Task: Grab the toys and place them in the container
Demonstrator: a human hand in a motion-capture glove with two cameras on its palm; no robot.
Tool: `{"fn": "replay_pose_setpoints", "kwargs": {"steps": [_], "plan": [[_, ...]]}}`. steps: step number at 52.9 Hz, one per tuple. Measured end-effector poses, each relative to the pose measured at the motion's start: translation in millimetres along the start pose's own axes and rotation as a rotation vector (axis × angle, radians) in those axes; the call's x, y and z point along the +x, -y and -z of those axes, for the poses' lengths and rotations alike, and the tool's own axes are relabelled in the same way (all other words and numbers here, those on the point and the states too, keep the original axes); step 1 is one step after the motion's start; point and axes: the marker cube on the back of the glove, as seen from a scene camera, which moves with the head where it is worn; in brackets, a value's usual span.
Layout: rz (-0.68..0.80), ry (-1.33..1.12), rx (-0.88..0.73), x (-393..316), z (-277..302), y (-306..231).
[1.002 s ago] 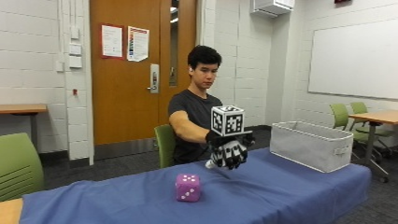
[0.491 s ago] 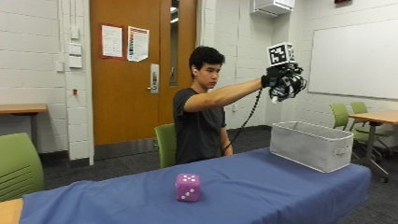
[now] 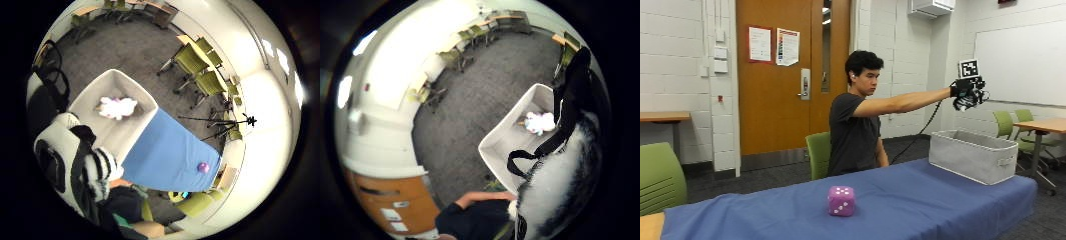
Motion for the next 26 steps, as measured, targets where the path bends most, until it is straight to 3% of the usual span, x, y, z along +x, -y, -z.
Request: {"fn": "replay_pose_setpoints", "kwargs": {"steps": [5, 13, 17, 22, 26], "plan": [[0.048, 0.074, -0.030, -15, -8, 0], [-0.110, -0.070, -0.221, 13, -30, -2], [-0.123, -0.086, -0.201, 22, -30, -4], [-0.030, -0.049, -0.189, 25, -24, -12], [-0.047, -0.096, -0.161, -14, -26, -11]]}}
